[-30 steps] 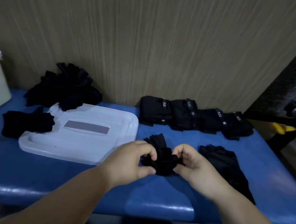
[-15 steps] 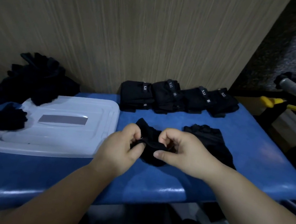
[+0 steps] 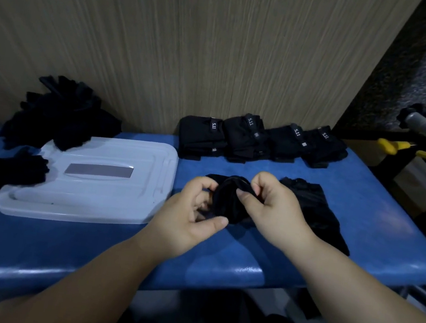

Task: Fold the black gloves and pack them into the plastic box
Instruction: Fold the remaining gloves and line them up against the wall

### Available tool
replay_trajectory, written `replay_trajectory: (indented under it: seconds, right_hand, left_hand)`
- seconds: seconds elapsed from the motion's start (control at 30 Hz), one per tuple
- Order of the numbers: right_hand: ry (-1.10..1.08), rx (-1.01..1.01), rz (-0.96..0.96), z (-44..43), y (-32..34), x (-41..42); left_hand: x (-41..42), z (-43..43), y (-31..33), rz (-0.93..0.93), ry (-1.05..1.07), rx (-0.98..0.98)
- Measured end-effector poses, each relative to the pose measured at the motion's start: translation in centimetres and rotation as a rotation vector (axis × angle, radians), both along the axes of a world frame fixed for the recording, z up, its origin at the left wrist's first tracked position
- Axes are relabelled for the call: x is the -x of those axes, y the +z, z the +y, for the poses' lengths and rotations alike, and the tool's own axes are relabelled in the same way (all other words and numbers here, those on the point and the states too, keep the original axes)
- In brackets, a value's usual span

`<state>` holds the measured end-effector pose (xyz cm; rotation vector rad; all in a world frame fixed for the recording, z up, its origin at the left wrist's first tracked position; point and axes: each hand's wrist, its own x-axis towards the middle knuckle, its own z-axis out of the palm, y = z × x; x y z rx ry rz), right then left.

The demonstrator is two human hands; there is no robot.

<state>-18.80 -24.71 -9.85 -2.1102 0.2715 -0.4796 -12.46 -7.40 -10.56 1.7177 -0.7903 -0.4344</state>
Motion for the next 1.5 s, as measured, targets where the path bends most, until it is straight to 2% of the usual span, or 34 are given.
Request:
replay_trajectory:
  seconds: [0.23, 0.37, 0.57, 0.73, 0.87, 1.17, 1.33, 1.5]
  right_hand:
    - [0.377, -0.495, 0.116, 0.2, 0.6, 0.2]
    - [0.355, -0.375, 0.146, 0.2, 0.2, 0.2]
    - [0.245, -0.367, 0.097, 0.5, 0.0, 0.0]
    - [0.125, -0.331, 0.031, 0.7, 0.1, 0.0]
    - [0.063, -0.344, 0.02, 0.6, 0.0, -0.1]
    - [0.055, -0.215, 0.06, 1.0, 0.3, 0.2]
    - [0.125, -0.161, 0.135, 1.2, 0.4, 0.2]
    - [0.211, -0.221, 0.129, 1.4, 0.2, 0.4]
  left_hand:
    - [-1.4, -0.1, 0.3, 0.099, 0.21, 0.069]
    - [-1.3, -0.2, 0.3, 0.094, 0.235, 0.043]
    - [-0.8, -0.3, 0.3, 0.055, 0.218, -0.004]
    - [-0.3, -0.1, 0.8, 0.128, 0.061, 0.077]
    - [-0.4, -0.2, 0.4, 0.086, -0.004, 0.105]
    - [-0.4, -0.5, 0.3, 0.129, 0.04, 0.164]
    - [-0.5, -0.7, 0.1, 0.12, 0.183, 0.114]
    - [-0.3, -0.9, -0.1, 0.099, 0.209, 0.059]
